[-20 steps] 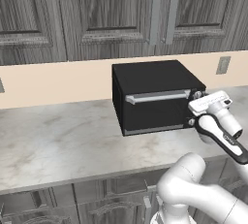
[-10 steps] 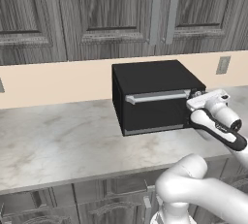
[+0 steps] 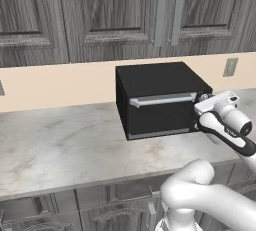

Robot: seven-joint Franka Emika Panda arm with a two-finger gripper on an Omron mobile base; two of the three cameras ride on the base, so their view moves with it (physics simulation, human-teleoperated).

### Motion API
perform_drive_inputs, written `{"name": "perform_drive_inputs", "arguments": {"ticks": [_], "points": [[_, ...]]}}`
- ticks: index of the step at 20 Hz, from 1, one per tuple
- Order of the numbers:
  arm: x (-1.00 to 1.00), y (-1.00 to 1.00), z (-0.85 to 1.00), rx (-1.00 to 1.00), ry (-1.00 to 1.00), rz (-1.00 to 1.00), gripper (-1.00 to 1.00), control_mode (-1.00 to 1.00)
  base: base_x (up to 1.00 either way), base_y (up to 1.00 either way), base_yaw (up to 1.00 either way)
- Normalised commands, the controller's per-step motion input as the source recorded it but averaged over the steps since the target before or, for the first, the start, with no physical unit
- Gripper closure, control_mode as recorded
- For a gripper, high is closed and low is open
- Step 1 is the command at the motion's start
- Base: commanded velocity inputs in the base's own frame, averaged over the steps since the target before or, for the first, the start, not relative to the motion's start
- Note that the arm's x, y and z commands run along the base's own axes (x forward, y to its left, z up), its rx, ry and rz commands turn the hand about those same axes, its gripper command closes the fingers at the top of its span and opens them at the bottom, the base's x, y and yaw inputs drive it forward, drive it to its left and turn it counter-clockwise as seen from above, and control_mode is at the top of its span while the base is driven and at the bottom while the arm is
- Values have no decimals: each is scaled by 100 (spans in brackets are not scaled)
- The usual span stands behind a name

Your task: Pull the toaster oven rack outwards. Pick up the baguette from the plate and place it on the toaster oven rack. Close the toaster oven door fully and set the temperature to the lowest setting.

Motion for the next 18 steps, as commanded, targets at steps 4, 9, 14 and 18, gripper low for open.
{"name": "perform_drive_inputs", "arguments": {"ticks": [4,9,14,18], "points": [[0,-36,-6,-30,4,17,100,-100,0,0,0],[1,-20,-3,-34,6,16,100,-100,0,0,0],[0,-14,-12,-37,12,24,100,-100,0,0,0],[0,-12,-30,-41,11,31,100,-100,0,0,0]]}}
